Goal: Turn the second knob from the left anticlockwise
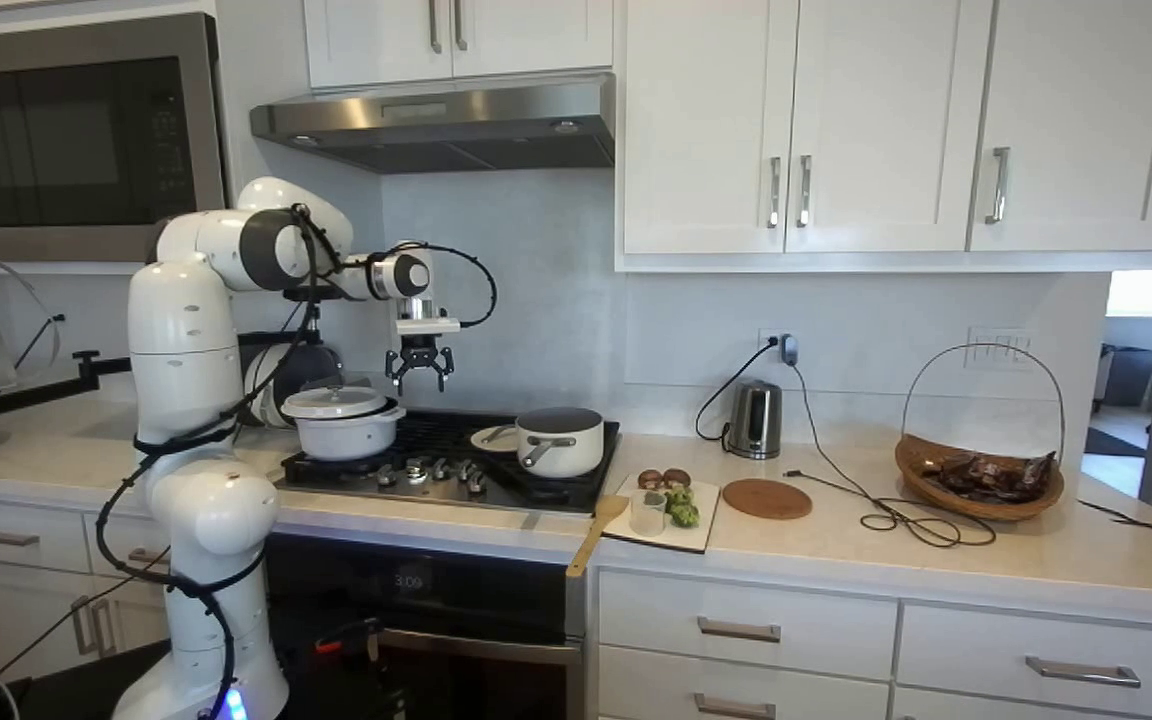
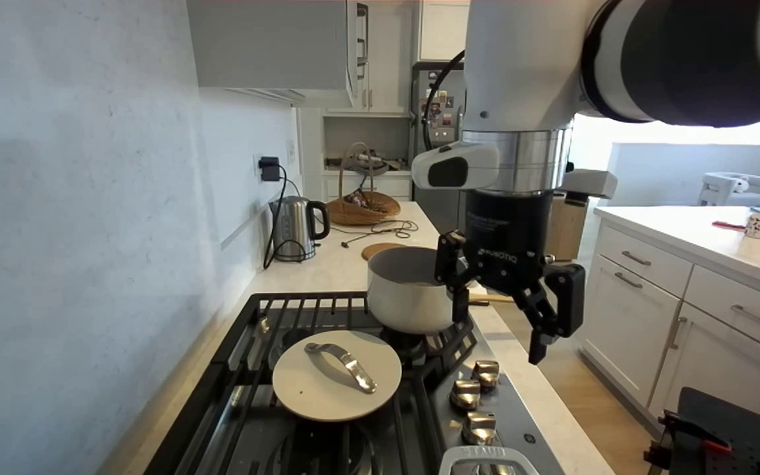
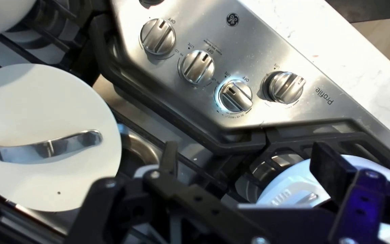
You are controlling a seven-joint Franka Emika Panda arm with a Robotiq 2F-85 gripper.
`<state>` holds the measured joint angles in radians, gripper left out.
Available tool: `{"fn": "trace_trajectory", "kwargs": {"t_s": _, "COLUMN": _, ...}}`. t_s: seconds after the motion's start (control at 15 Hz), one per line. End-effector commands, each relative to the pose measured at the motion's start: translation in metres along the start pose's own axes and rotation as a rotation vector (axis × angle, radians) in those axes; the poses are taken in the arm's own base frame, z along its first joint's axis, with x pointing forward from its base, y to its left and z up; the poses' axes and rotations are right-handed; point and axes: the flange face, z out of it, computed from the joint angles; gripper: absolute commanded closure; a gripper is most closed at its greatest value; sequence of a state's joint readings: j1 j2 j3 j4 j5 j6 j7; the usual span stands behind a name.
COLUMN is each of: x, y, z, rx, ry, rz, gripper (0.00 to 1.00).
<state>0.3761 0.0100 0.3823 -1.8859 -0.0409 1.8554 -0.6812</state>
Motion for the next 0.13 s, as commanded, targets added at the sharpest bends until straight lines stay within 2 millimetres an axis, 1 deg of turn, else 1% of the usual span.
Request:
{"fn": "trace_trajectory", "kwargs": {"t_s": 0.0, "x": 0.0007, "y": 0.0005, "z": -0.0009, "rx": 0.001, "ry": 0.000, "rz": 0.000, "gripper": 0.00}}
{"fn": "trace_trajectory", "kwargs": {"t_s": 0.07, "x": 0.0008, "y": 0.0005, "z": -0.0009, "rx": 0.000, "ry": 0.000, "rz": 0.000, "gripper": 0.00}}
